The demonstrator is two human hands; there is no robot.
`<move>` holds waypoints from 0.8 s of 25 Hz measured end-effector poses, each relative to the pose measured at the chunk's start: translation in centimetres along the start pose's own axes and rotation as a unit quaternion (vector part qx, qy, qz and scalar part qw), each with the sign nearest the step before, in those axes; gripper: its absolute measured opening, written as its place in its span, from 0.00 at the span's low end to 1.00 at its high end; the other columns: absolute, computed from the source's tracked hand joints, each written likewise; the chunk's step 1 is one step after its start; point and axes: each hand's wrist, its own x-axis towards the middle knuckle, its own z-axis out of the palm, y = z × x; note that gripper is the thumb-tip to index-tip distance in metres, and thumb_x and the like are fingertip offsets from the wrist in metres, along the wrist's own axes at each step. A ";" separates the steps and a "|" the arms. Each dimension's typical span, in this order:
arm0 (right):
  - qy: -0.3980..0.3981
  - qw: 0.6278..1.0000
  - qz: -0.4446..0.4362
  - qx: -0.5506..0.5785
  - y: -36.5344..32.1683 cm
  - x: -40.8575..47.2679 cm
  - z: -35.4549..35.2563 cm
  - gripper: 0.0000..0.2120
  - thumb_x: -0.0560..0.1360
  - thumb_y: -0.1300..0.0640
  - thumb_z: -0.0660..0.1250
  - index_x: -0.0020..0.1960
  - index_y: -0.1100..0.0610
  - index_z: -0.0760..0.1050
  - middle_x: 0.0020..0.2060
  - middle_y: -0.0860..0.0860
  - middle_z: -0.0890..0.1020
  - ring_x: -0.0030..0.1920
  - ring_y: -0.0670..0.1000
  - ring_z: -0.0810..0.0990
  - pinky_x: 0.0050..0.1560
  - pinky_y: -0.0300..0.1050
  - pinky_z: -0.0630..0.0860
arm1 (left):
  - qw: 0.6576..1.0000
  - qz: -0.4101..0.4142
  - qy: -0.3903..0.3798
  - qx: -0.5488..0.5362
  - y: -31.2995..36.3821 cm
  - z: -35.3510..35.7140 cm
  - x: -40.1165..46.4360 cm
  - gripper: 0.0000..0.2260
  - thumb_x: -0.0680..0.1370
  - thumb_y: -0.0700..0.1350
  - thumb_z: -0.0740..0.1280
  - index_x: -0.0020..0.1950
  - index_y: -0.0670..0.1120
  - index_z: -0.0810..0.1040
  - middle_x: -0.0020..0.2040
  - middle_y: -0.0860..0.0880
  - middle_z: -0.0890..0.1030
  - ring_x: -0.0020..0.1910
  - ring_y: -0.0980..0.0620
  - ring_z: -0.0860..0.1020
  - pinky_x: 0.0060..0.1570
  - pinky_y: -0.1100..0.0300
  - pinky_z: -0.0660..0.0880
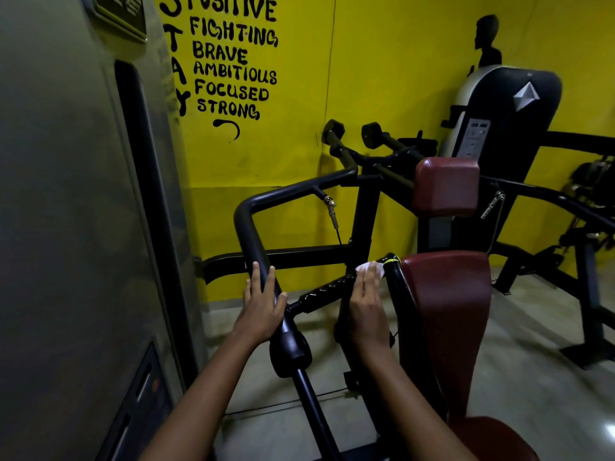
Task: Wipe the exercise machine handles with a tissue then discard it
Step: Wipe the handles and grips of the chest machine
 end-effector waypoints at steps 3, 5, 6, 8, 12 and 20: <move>-0.001 0.998 0.063 0.031 0.1 1.0 -0.3 0.41 0.61 0.80 0.68 0.71 0.74 0.56 0.65 0.71 0.68 0.60 0.65 0.77 0.51 0.49 0.81 | 1.000 0.003 0.001 -0.001 0.0 0.0 0.0 0.27 0.82 0.53 0.53 0.78 0.54 0.43 0.77 0.50 0.34 0.77 0.42 0.41 0.72 0.45 0.51; 0.009 0.995 0.086 0.049 0.2 1.2 0.0 0.39 0.65 0.78 0.67 0.72 0.72 0.54 0.63 0.69 0.71 0.55 0.63 0.79 0.49 0.48 0.81 | 1.000 0.003 0.000 -0.003 0.0 0.0 0.0 0.27 0.83 0.53 0.53 0.78 0.54 0.43 0.77 0.51 0.34 0.77 0.42 0.40 0.72 0.45 0.52; 0.014 0.994 0.091 0.055 0.2 1.2 0.0 0.38 0.66 0.77 0.66 0.72 0.72 0.53 0.63 0.69 0.71 0.55 0.62 0.79 0.50 0.47 0.80 | 1.000 0.003 -0.001 -0.005 0.0 0.0 0.0 0.27 0.83 0.53 0.53 0.78 0.54 0.43 0.77 0.51 0.34 0.77 0.42 0.40 0.72 0.45 0.52; 0.024 0.994 0.095 0.057 0.2 1.2 -0.3 0.36 0.68 0.76 0.64 0.73 0.71 0.53 0.63 0.68 0.71 0.54 0.61 0.79 0.49 0.47 0.79 | 1.000 0.001 -0.002 -0.005 0.0 0.0 0.0 0.27 0.83 0.53 0.53 0.78 0.53 0.43 0.77 0.50 0.34 0.77 0.42 0.40 0.72 0.45 0.51; 0.041 0.996 0.075 0.012 0.1 1.0 -0.3 0.35 0.61 0.79 0.68 0.67 0.74 0.64 0.61 0.71 0.73 0.57 0.66 0.78 0.49 0.51 0.80 | 1.000 0.001 0.004 -0.005 0.2 0.0 -0.1 0.27 0.83 0.52 0.53 0.78 0.52 0.45 0.77 0.49 0.35 0.77 0.41 0.42 0.72 0.45 0.50; 0.003 0.993 -0.112 -0.019 -5.2 -1.9 0.1 0.27 0.52 0.72 0.78 0.51 0.66 0.81 0.51 0.61 0.82 0.44 0.57 0.85 0.31 0.40 0.79 | 1.000 0.010 -0.004 0.020 -0.1 0.1 -0.5 0.26 0.83 0.53 0.53 0.78 0.52 0.46 0.78 0.47 0.36 0.77 0.40 0.43 0.73 0.46 0.50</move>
